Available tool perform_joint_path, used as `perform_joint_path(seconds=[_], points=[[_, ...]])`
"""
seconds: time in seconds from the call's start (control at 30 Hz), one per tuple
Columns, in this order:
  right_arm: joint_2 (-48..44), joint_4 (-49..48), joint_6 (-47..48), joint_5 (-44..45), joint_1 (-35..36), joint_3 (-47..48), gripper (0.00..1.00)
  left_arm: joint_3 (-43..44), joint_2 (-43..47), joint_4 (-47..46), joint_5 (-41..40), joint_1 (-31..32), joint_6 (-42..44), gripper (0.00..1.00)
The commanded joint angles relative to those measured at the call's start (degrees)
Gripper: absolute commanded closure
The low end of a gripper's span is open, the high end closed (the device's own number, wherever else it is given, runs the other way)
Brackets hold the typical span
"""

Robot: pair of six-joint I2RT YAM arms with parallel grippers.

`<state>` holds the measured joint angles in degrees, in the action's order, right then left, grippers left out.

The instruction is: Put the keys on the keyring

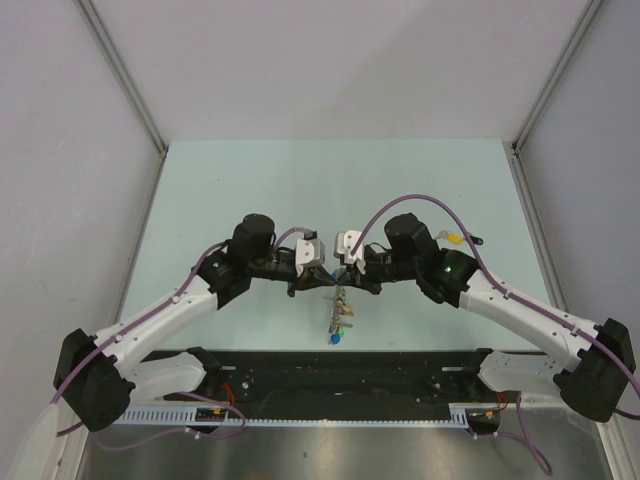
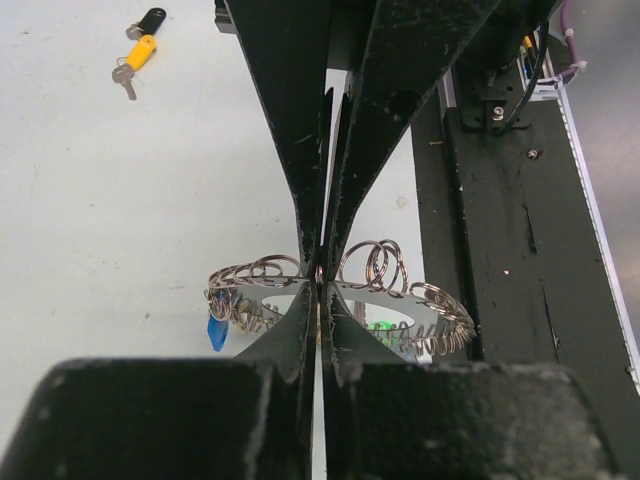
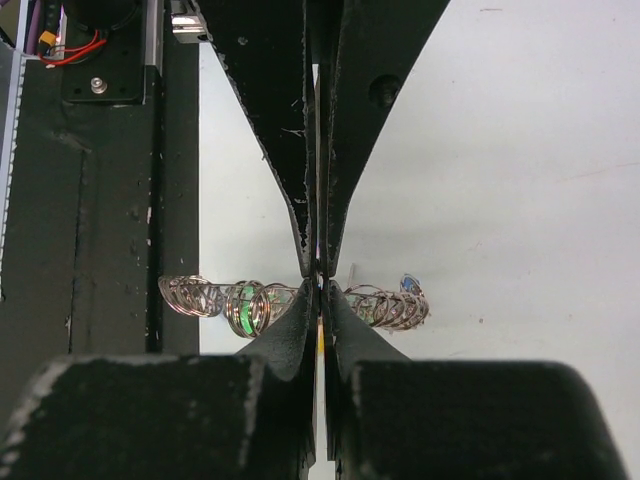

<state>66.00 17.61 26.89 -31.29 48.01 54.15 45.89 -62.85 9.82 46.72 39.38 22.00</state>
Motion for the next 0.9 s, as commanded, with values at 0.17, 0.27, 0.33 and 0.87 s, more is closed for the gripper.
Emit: perform_joint_path(seconds=[0.17, 0.27, 0.33, 0.87], points=[[-2.1, -1.79, -2.1, 3.67, 0.77, 3.95, 0.84, -0.62, 2.55, -7.78, -0.13, 0.97, -5.46, 1.0], [-4.64, -0.56, -4.04, 3.96, -1.07, 3.95, 0.58, -5.27, 5.89, -16.22, -2.77, 0.97, -11.09, 1.0], [-6.49, 0.23, -5.27, 3.52, -1.95, 3.77, 0.54, -8.0, 7.64, -21.32, -5.39, 0.97, -15.48, 1.0], [-10.01, -21.11, -17.04, -2.46, -5.91, -9.49, 0.61, -15.48, 11.34, -38.3, -8.75, 0.97, -26.57, 1.0]])
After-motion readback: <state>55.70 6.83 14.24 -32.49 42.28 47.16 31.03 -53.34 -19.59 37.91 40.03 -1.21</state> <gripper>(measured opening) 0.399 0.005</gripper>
